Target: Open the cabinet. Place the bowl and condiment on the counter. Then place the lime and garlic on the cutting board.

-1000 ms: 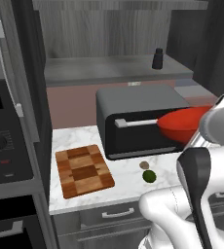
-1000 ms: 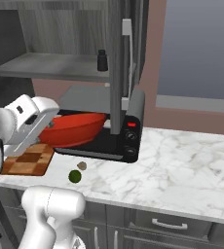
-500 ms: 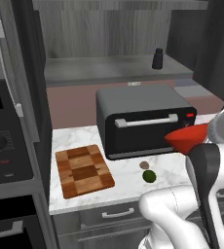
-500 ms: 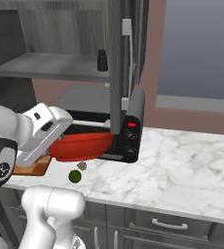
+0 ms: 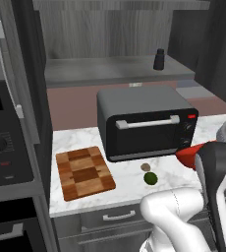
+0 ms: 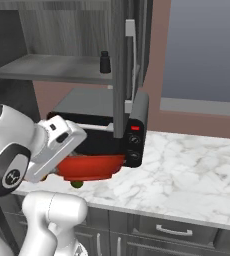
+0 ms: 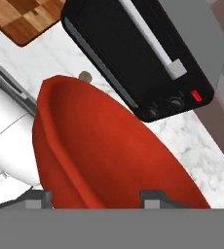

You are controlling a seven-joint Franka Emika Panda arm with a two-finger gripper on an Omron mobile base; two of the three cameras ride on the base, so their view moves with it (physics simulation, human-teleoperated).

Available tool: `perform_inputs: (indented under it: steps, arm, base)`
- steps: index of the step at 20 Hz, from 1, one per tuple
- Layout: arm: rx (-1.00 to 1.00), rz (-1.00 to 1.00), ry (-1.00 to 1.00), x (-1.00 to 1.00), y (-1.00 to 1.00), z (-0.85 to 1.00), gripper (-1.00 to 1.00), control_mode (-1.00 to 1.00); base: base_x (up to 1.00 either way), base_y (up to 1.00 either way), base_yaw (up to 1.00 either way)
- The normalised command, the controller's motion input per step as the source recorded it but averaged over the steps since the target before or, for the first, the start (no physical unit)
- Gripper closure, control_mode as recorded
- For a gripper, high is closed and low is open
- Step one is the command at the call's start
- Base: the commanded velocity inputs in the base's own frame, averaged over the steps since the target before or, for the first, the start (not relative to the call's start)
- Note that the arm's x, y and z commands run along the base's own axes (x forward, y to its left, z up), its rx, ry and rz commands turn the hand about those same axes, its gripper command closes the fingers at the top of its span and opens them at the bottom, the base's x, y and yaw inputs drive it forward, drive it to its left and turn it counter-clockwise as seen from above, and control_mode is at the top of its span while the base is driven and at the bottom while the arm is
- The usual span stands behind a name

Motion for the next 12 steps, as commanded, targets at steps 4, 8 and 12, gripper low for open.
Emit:
perform_inputs:
  steps: [4,8,12]
  arm:
    - [-0.03,0.0,0.0,-0.19,-0.28,-0.44,1.0,-1.0]
    - [-0.04,0.0,0.0,-0.27,-0.22,-0.53,1.0,-1.0]
    - [-0.03,0.0,-0.01,-0.22,-0.09,-0.45,1.0,-1.0]
  base:
    - [0.0,0.0,0.0]
    - [0.0,0.0,0.0]
    - [0.0,0.0,0.0]
